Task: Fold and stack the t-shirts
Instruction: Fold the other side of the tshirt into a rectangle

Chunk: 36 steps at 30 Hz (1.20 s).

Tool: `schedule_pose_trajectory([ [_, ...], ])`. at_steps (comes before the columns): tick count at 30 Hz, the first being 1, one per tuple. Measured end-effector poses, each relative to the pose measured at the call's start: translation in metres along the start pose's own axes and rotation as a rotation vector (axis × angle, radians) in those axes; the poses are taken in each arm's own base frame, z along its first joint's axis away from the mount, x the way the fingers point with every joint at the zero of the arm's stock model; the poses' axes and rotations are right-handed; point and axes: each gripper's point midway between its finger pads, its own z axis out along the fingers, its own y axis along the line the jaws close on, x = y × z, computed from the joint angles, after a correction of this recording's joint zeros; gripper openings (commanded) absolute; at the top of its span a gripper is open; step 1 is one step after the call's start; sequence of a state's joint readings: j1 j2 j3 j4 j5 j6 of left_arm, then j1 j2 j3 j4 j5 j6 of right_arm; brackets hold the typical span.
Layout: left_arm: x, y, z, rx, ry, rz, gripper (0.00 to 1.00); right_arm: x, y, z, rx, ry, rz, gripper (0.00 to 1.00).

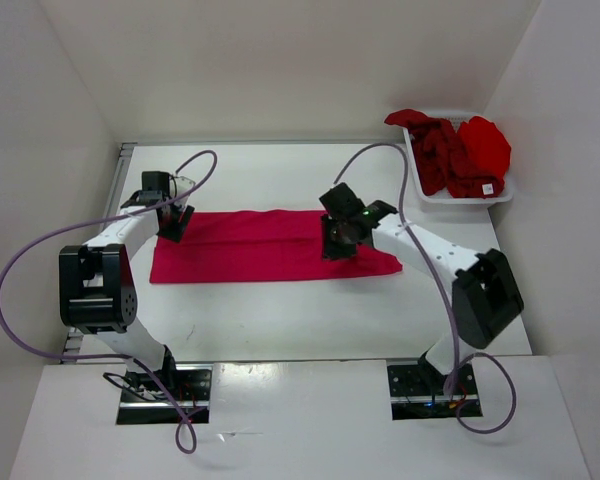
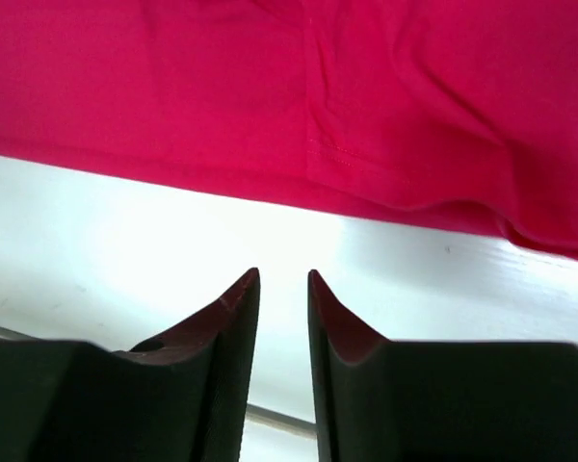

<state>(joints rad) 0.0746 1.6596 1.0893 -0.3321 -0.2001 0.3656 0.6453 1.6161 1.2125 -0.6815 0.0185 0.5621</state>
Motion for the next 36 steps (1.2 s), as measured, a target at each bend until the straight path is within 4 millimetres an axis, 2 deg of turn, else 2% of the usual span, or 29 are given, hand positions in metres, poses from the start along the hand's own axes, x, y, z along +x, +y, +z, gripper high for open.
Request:
schedule_pose_trajectory([
  [3, 0.002, -0.002, 0.001, 0.006, 0.003, 0.002, 0.78, -0.014, -0.002, -0.026, 0.001, -0.081, 0.034, 0.38],
  [4, 0.003, -0.003, 0.001, 0.008, 0.005, 0.002, 0.78, -0.019, -0.005, -0.032, 0.011, -0.108, 0.056, 0.52],
  [6, 0.007, -0.006, 0.002, 0.018, 0.012, 0.004, 0.78, -0.027, -0.018, -0.038, 0.055, -0.145, 0.106, 0.67],
  [8, 0.008, -0.007, 0.002, 0.024, 0.015, 0.004, 0.78, -0.033, -0.033, -0.038, 0.117, -0.172, 0.149, 0.78],
  [9, 0.008, -0.007, 0.001, 0.025, 0.016, 0.005, 0.78, -0.034, -0.041, -0.038, 0.154, -0.181, 0.163, 0.80],
  [12, 0.009, -0.010, -0.006, 0.034, 0.023, 0.008, 0.78, -0.033, -0.059, -0.039, 0.242, -0.192, 0.186, 0.80],
  [15, 0.000, -0.023, -0.029, 0.063, -0.008, 0.036, 0.81, -0.032, -0.071, -0.039, 0.284, -0.205, 0.219, 0.77],
  [17, -0.024, -0.041, -0.057, 0.105, -0.095, 0.075, 0.81, -0.029, -0.082, -0.041, 0.299, -0.211, 0.259, 0.70],
  [20, -0.072, -0.070, -0.103, 0.178, -0.269, 0.140, 0.81, -0.028, -0.114, -0.047, 0.314, -0.230, 0.375, 0.61],
  [21, -0.085, -0.076, -0.114, 0.190, -0.318, 0.153, 0.81, -0.028, -0.130, -0.051, 0.314, -0.243, 0.439, 0.59],
  [23, -0.092, -0.079, -0.116, 0.193, -0.342, 0.154, 0.81, -0.030, -0.153, -0.056, 0.315, -0.272, 0.529, 0.58],
  [26, -0.076, -0.085, -0.102, 0.203, -0.282, 0.163, 0.81, -0.029, -0.164, -0.055, 0.306, -0.282, 0.585, 0.58],
  [31, -0.048, -0.092, -0.086, 0.209, -0.188, 0.179, 0.81, -0.036, -0.153, -0.037, 0.242, -0.262, 0.590, 0.62],
  [36, -0.021, -0.088, -0.071, 0.154, -0.113, 0.188, 0.81, -0.023, -0.145, -0.022, 0.190, -0.211, 0.594, 0.71],
])
